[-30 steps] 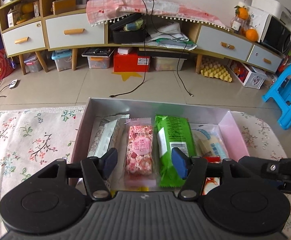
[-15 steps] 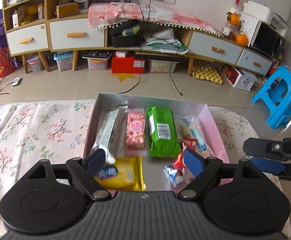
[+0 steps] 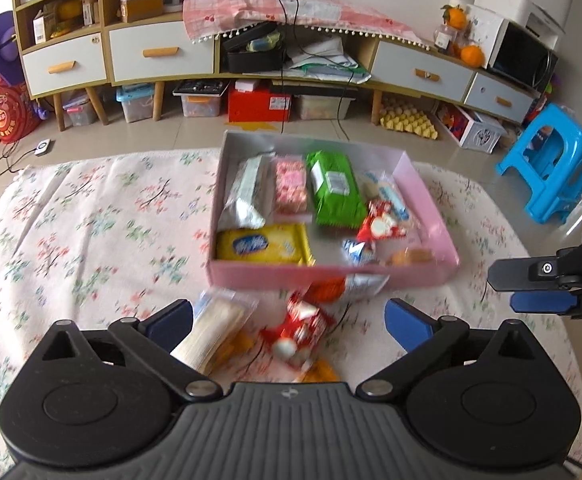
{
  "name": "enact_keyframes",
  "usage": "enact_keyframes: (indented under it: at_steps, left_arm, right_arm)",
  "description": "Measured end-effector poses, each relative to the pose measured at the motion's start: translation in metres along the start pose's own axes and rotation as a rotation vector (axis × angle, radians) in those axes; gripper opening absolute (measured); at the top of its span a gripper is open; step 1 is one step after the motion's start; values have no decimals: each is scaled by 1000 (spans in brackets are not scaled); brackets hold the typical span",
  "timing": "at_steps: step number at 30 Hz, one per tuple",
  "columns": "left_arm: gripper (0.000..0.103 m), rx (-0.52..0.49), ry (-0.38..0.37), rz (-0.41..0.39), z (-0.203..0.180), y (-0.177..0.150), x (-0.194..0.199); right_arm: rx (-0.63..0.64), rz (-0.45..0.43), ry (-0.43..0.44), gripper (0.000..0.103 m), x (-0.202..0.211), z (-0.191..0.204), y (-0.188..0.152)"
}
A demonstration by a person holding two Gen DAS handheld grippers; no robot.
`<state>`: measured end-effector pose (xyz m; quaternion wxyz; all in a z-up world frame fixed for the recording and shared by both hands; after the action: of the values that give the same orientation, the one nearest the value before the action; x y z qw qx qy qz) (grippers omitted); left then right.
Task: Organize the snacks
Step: 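Move both tools back over the snacks left on the cloth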
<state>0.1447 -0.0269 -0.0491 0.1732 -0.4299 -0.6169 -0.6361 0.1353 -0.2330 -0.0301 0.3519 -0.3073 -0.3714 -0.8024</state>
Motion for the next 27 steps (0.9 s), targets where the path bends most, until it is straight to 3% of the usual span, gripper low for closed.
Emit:
enact_keyframes:
  at_steps: [11,20,27]
  left_arm:
    - [102,-31,1,36,12,-44,0]
    - [102,-242,28,46,5,-66,-12]
    - [100,-373,42,80,2,-79,-26]
  right_arm:
    - [32,119,-59,79,-17,-5,-56]
    - [-9,186,-88,79,-45,-13,-77]
    - [21,171,-151,79,-59,-13,-80]
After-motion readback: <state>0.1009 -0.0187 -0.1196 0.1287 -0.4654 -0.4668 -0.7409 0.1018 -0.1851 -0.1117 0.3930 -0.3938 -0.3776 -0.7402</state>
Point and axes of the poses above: each gripper's, at about its wrist camera, not at the fingertips, and x roughly against the way its jaws point, z to its left, y to its top, the point moved 8 cm from there along -x, roughly the way its jaws point, and after that the axes turned 1 degree about -y, right-handed, at the moved point
